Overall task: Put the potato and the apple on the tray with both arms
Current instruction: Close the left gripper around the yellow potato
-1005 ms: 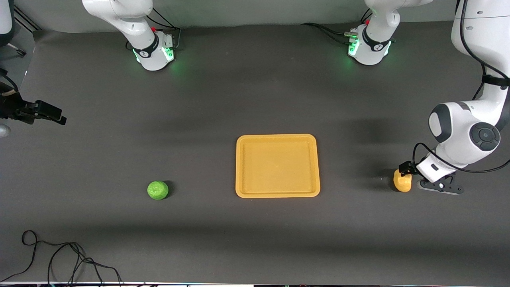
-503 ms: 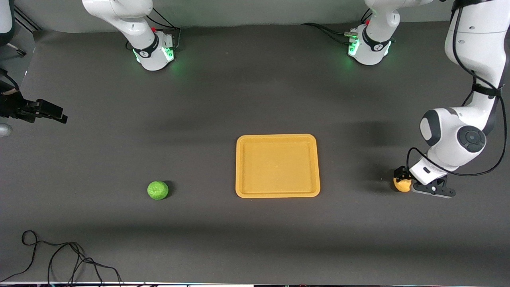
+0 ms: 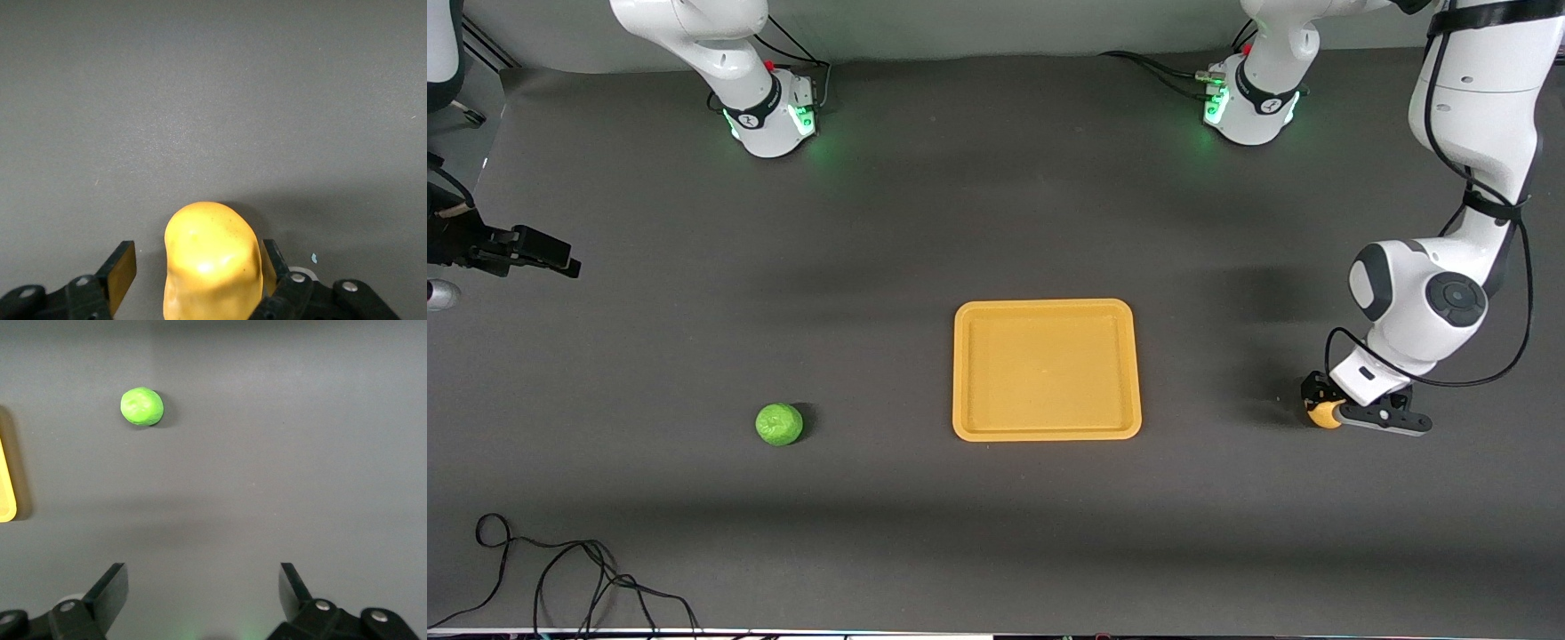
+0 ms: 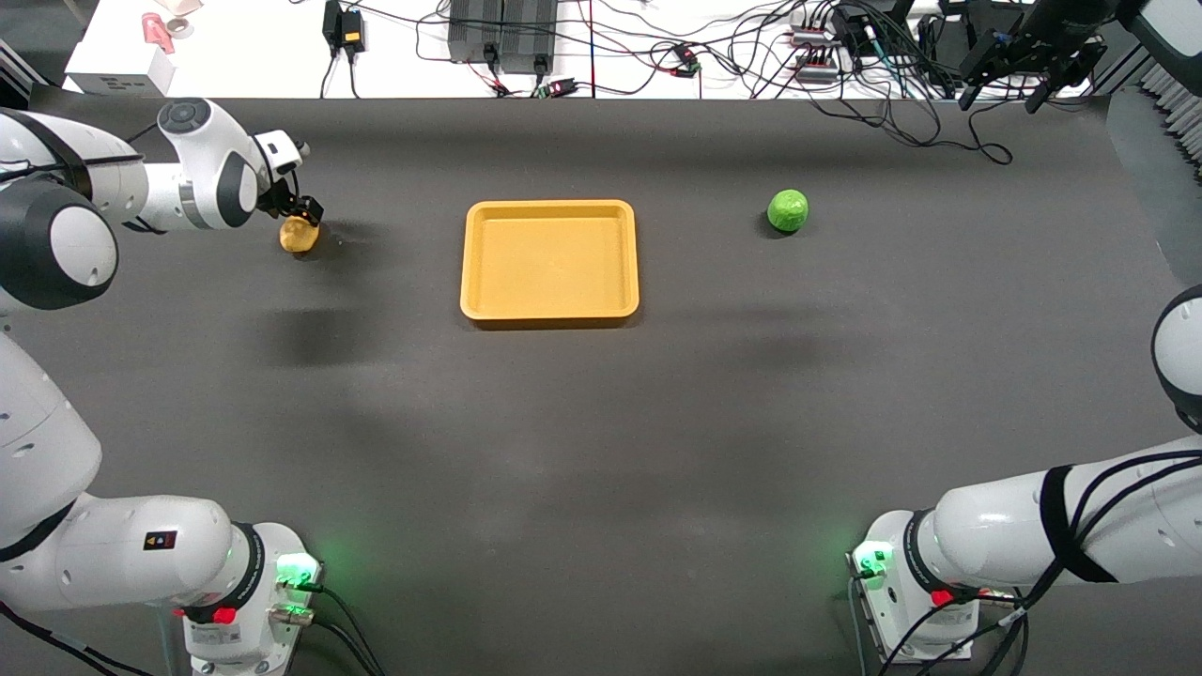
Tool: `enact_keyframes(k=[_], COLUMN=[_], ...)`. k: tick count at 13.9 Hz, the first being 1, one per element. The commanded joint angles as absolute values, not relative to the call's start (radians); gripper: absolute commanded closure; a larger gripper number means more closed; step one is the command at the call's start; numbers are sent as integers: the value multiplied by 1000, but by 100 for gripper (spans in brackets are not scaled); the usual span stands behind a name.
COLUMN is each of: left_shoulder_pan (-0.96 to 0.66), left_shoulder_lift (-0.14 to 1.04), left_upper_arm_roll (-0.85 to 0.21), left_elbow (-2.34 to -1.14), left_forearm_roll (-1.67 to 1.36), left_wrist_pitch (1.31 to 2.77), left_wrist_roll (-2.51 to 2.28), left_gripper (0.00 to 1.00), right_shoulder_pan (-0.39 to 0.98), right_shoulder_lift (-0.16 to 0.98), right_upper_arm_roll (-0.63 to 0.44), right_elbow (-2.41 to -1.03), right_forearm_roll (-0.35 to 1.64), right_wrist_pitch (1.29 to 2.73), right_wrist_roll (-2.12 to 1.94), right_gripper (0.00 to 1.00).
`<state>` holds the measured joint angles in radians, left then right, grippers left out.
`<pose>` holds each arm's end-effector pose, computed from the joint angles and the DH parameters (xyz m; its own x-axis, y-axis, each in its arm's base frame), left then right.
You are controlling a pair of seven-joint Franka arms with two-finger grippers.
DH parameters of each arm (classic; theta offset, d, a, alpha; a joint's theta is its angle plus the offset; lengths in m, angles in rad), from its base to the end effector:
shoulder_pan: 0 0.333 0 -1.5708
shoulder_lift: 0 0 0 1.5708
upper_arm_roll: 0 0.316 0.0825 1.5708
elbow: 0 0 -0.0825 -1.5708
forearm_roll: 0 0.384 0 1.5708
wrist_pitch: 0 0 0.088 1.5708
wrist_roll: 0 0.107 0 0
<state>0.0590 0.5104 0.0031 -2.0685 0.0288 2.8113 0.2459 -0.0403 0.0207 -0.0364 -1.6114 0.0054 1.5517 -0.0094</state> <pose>0.6102 0.0365 0.2038 0.9525 -0.2118 0.2190 -0.2006 -0.9770 -0.0724 0.5549 -0.0419 0.5923 0.9945 -0.0670 -0.0803 -0.0676 -0.9977 -0.0054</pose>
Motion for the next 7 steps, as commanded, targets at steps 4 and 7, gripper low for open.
enact_keyframes(k=[4,7], left_shoulder_pan=[60,34], left_shoulder_lift=[497,451], left_upper_arm_roll=[3,-3], left_elbow=[-2106,-2094], left_forearm_roll=[29,26], left_wrist_pitch=[2849,2763], left_wrist_roll=[255,218], left_gripper=[66,70], right_shoulder_pan=[-44,-46], right_shoulder_lift=[20,18], right_upper_arm_roll=[-34,-35], right_elbow=[-1614,-1621], right_forearm_roll=[15,14], right_wrist_pitch=[1559,1559], right_wrist_roll=[-21,-21], right_gripper=[0,0])
